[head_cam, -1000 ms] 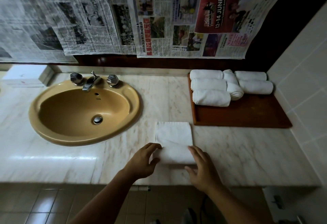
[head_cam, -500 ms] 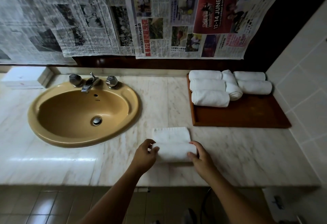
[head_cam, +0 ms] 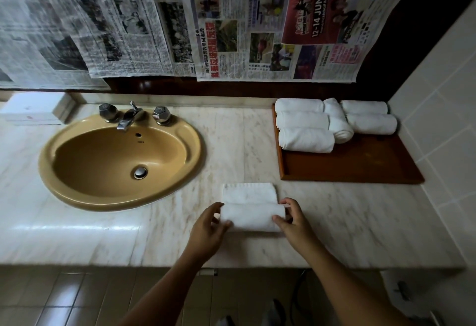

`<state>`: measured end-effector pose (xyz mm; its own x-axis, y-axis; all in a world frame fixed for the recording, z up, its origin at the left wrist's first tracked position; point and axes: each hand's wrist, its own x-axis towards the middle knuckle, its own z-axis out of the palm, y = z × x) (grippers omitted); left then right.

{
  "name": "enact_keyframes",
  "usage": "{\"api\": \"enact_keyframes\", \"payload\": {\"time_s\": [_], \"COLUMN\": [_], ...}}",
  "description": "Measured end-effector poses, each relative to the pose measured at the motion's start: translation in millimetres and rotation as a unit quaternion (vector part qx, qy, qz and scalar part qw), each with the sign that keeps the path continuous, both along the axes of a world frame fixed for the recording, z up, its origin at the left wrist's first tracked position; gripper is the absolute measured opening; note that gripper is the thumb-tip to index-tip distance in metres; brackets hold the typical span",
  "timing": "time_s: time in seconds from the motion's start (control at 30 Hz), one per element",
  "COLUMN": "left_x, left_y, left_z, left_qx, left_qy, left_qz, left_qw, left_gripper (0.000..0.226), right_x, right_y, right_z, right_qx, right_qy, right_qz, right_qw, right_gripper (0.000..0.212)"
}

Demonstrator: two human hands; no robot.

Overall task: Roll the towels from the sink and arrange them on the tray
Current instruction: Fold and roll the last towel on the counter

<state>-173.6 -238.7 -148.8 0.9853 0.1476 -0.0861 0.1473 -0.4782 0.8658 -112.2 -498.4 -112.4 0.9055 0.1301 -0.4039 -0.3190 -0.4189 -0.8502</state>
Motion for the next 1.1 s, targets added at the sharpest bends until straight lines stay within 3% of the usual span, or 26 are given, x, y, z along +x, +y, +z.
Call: {"api": "enact_keyframes", "payload": {"time_s": [0.1,0.2,0.27,0.33,0.43,0.5,0.6,0.67,0.77,0.93,1.1], "left_x": [7.9,12.0,15.3,18.4,23.5,25.7,23.4,16.3,6.8,21.7,59.7], "left_y": [1.3,-0.8,-5.0,-7.6,-5.6,-5.1,-8.4,-12.3,-11.0,1.0,-2.2], "left_z": [0.4,3.1,6.0,9.9,13.2,17.0,21.6,21.9,11.6,2.1,22.5], "left_qx": [0.028,0.064,0.079,0.084,0.074,0.064,0.093,0.208,0.358,0.417,0.351], "left_qy": [0.033,0.067,0.083,0.100,0.126,0.144,0.117,-0.015,-0.169,-0.160,-0.138], "left_qz": [-0.002,0.006,0.008,0.017,0.015,0.009,0.025,0.031,-0.118,-0.171,-0.184], "left_qw": [0.999,0.996,0.993,0.991,0.989,0.987,0.988,0.977,0.911,0.878,0.908], "left_gripper": [0.055,0.071,0.068,0.055,0.049,0.051,0.053,0.053,0.060,0.069,0.045], "right_x": [4.7,8.0,7.9,5.6,-4.1,-12.5,-20.1,-18.5,-11.8,8.7,43.3], "right_y": [2.7,7.6,10.5,11.7,8.7,4.4,0.2,-1.6,-1.7,0.2,0.9], "right_z": [-0.8,-0.4,-0.2,-2.6,-11.5,-17.2,-17.7,-19.0,-17.1,-8.7,4.6], "right_qx": [-0.020,-0.058,-0.096,-0.149,-0.227,-0.252,-0.298,-0.342,-0.388,-0.379,-0.293], "right_qy": [-0.003,-0.003,-0.014,-0.098,-0.277,-0.321,-0.288,-0.269,-0.254,-0.244,-0.149], "right_qz": [-0.010,-0.018,-0.021,-0.023,0.054,0.100,0.143,0.173,0.181,0.206,0.213], "right_qw": [1.000,0.998,0.995,0.984,0.932,0.907,0.899,0.883,0.867,0.869,0.920], "right_gripper": [0.038,0.040,0.043,0.040,0.025,0.033,0.061,0.072,0.075,0.064,0.057]}}
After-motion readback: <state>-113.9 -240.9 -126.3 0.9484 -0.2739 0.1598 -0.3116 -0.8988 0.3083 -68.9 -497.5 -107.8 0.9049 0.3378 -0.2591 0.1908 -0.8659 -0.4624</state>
